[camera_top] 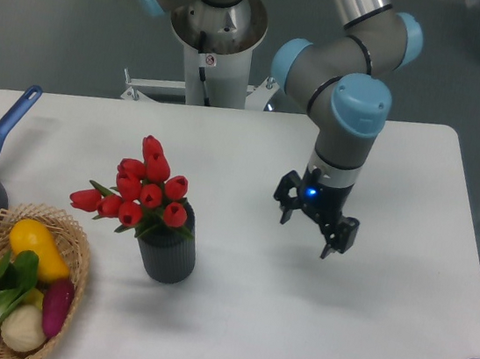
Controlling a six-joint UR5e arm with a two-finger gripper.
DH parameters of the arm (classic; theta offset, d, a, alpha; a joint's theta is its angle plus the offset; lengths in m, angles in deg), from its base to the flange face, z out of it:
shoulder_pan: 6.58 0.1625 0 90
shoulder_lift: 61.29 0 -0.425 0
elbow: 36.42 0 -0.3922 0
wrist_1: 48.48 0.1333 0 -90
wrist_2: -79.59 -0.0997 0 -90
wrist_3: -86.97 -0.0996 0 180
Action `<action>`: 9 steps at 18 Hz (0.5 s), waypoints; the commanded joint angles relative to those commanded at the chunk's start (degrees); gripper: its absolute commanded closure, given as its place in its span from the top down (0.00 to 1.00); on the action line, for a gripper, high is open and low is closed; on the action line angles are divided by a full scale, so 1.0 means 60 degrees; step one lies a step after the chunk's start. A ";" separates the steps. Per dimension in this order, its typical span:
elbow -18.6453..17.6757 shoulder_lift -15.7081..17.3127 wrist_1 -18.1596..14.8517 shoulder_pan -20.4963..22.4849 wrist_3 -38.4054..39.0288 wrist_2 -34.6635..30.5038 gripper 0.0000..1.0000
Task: Pick up the flowers from the vase
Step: 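Move the open gripper toward the red tulip stems above the vase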
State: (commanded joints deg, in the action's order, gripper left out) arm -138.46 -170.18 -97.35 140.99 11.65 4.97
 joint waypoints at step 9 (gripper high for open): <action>-0.1098 0.1273 -0.0015 -0.0250 -0.0088 0.1713 1.00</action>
State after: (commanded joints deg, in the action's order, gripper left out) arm -145.04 -162.55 -97.44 139.49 11.12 15.24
